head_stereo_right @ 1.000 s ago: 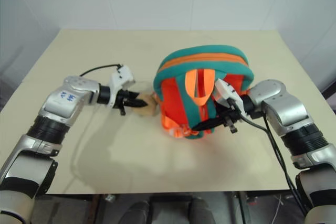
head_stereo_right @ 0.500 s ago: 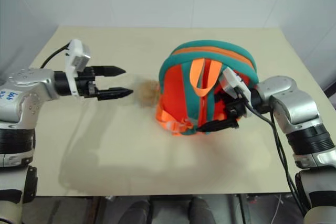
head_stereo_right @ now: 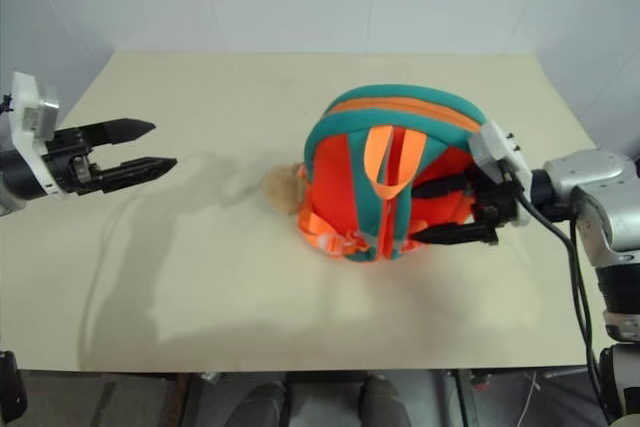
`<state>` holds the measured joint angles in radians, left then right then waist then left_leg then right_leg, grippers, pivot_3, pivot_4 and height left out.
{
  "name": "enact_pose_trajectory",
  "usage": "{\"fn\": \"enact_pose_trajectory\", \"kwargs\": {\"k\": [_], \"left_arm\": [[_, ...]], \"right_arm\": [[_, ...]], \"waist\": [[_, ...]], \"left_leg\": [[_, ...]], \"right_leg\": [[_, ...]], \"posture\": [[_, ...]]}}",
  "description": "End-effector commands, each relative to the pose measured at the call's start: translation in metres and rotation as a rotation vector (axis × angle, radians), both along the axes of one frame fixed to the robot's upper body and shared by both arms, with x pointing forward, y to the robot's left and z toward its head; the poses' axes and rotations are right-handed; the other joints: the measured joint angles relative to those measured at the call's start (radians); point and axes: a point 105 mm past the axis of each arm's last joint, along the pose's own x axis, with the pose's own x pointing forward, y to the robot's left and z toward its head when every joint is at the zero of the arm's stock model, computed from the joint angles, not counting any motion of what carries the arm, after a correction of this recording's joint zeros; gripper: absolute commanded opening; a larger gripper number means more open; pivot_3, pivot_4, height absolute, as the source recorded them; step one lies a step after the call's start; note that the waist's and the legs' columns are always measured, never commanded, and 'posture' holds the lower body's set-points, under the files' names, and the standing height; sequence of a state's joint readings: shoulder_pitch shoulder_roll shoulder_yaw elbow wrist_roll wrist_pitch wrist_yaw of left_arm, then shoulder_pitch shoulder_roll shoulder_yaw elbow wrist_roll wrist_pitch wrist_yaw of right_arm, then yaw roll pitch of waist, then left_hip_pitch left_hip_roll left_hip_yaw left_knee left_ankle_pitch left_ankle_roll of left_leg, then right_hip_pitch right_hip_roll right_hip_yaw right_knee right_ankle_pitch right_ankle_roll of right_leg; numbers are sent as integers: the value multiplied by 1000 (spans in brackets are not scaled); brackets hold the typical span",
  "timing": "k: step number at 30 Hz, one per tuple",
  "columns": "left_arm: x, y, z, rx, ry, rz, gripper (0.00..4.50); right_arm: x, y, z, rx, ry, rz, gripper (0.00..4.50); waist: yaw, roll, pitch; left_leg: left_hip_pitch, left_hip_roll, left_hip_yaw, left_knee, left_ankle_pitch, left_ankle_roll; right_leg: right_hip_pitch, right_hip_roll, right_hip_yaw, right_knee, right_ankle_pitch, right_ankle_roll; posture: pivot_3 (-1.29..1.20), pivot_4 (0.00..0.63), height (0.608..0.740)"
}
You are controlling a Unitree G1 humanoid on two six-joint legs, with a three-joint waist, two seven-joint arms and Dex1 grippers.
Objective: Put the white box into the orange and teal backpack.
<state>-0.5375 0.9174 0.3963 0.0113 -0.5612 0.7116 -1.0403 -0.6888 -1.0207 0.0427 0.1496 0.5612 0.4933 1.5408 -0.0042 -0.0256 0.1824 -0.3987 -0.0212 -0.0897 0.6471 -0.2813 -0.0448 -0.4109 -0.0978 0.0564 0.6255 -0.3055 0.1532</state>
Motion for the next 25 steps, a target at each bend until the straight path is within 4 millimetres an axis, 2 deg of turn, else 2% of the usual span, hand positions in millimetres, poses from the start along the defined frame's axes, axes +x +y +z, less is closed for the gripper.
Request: {"fn": "enact_pose_trajectory", "kwargs": {"k": [1,3,6,8,11,15,18,21,25], "left_arm": [[-10,15,9,-15,-44,28,4500],[-14,20,8,-25,-50,43,4500],[-22,27,13,-53,-150,31,4500],[-21,32,7,-55,-139,39,4500],[-15,37,-1,-65,-137,55,4500],[-10,37,-3,-64,-175,44,4500],[-11,35,3,-67,-229,21,4500],[-24,27,-4,-20,-213,-71,4500],[-26,23,7,0,-298,-105,4500]], "right_arm": [[-2,-29,18,-59,-57,-51,4484],[-1,-44,25,-73,-70,-109,4484],[-5,-63,29,-104,-94,-191,4484],[-10,-69,31,-99,-108,-217,4484],[-19,-62,34,-82,-135,-212,4484],[-25,-63,38,-80,-166,-258,4484],[-30,-79,44,-54,-210,-338,4484],[-37,-95,56,26,-305,-406,4484],[-42,-103,47,-3,-328,-408,4484]], "waist": [[1,0,0],[3,1,0],[1,1,0],[1,1,0],[1,1,0],[0,1,0],[2,1,0],[3,1,0],[2,1,0]], "left_leg": [[0,0,0,0,0,0],[0,0,0,0,0,0],[-1,0,0,-1,0,-1],[0,1,2,-2,0,-3],[0,1,3,-2,0,-2],[2,1,5,0,-1,0],[4,1,5,-1,-3,3],[5,1,6,-1,-3,3],[8,2,9,-1,-4,5]], "right_leg": [[0,0,0,0,0,0],[0,-1,0,0,0,0],[0,-1,0,-2,0,0],[0,-1,0,-3,0,0],[0,-1,0,-3,0,0],[0,-1,1,-1,0,0],[2,-1,1,-3,0,0],[3,-1,1,-3,0,0],[4,-1,3,-3,0,0]], "posture": [[0,150,740],[0,150,740],[0,150,740],[0,150,740],[0,150,740],[0,150,740],[0,150,740],[0,150,740],[0,150,740]]}}
